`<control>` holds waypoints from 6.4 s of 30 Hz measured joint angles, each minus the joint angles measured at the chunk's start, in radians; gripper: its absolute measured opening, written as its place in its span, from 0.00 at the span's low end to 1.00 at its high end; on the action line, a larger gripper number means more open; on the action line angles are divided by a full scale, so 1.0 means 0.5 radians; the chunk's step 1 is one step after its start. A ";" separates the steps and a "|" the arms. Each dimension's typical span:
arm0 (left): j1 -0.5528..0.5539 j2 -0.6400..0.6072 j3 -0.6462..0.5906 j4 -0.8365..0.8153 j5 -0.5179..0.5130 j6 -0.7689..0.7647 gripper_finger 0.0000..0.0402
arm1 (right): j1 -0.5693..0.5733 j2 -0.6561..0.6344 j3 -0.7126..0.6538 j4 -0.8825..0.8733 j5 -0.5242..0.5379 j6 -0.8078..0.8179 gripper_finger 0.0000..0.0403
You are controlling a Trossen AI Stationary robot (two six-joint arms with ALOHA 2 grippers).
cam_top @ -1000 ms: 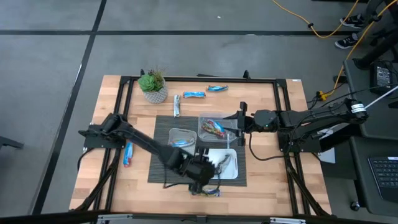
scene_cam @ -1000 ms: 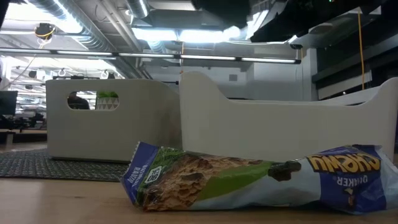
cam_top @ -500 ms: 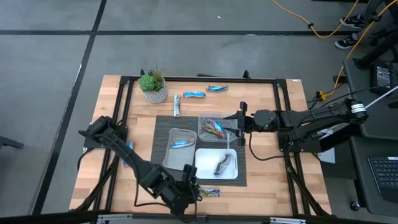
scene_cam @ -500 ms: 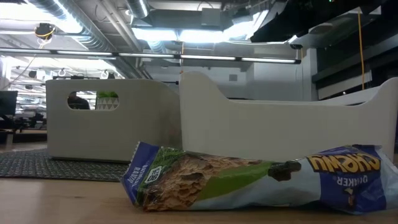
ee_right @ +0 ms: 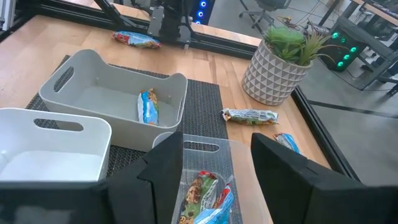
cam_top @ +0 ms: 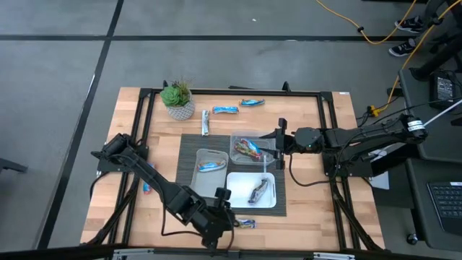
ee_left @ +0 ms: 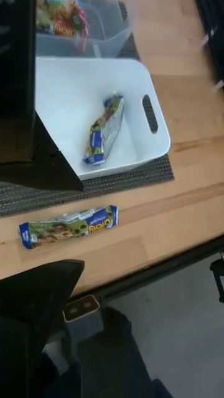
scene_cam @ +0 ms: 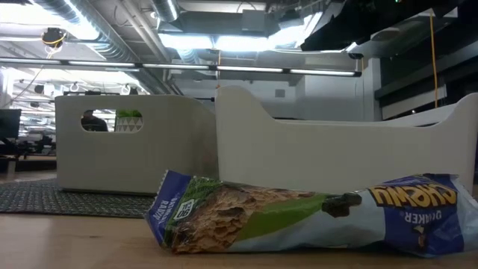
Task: Pick and place Granola Bars by type
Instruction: Put the blue granola bar into the white bin, then put the red granola bar into the transparent bin
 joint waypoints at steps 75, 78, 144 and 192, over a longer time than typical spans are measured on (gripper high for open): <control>0.112 0.699 -0.007 0.140 0.588 0.025 0.44 | 0.000 0.000 0.000 0.000 0.000 0.000 0.48; 0.112 0.699 -0.007 0.140 0.581 0.029 0.43 | 0.000 0.000 0.000 -0.001 0.000 0.000 0.48; 0.324 -0.364 0.000 -0.176 -0.298 0.131 0.09 | 0.001 0.000 0.000 0.000 0.021 0.001 0.48; 0.471 0.321 0.000 -0.151 0.235 0.178 0.30 | 0.000 0.002 0.000 0.000 0.020 -0.005 0.48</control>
